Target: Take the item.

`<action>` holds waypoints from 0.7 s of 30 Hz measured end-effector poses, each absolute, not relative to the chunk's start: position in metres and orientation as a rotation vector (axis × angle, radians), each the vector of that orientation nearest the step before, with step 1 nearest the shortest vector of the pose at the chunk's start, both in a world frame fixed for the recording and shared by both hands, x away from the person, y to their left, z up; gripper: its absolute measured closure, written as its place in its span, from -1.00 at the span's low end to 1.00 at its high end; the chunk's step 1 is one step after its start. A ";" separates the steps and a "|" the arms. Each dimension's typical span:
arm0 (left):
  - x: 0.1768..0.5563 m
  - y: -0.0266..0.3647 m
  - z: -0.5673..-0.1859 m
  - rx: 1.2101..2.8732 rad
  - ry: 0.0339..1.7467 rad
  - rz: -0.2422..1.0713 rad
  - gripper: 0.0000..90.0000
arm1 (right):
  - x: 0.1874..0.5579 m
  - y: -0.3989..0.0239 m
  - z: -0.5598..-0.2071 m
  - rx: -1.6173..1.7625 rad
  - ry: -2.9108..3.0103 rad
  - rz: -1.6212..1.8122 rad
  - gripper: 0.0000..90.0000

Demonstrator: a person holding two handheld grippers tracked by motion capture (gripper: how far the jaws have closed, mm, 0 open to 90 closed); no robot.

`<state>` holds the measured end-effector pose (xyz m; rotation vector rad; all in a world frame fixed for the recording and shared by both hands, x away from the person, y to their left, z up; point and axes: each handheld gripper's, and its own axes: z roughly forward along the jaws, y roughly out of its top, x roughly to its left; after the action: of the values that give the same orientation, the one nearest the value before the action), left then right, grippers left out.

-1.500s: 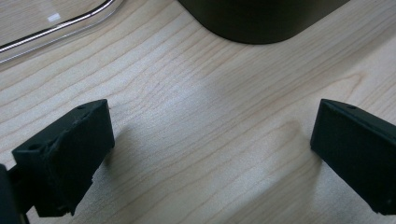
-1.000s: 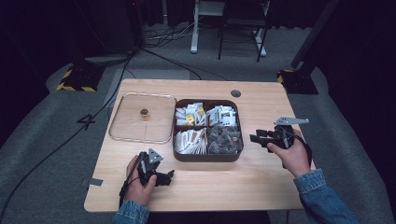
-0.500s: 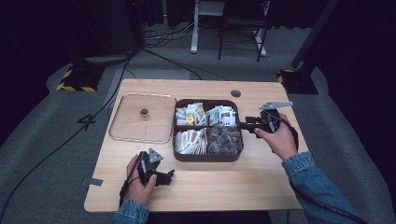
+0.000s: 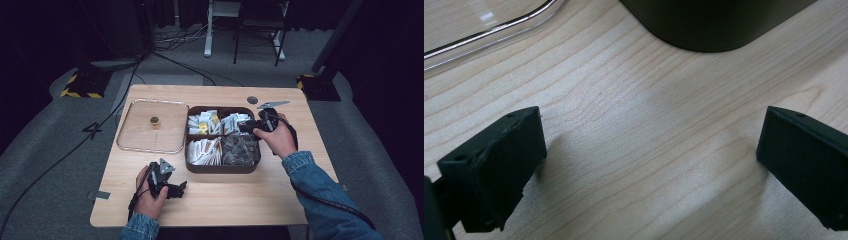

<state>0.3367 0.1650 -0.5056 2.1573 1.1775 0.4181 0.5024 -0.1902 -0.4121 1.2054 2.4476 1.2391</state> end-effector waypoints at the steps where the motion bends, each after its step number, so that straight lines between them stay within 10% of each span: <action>1: 0.337 0.165 -0.506 2.157 1.178 0.417 -1.00 | 0.502 -0.190 -0.412 1.205 2.448 1.239 0.18; 21: 0.337 0.165 -0.506 2.160 1.170 0.423 -1.00 | 0.524 -0.153 -0.431 1.262 2.483 1.188 0.19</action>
<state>0.3372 0.1652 -0.5057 2.1596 1.1701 0.4226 0.5241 -0.1531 -0.4313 1.2622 2.4833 1.1885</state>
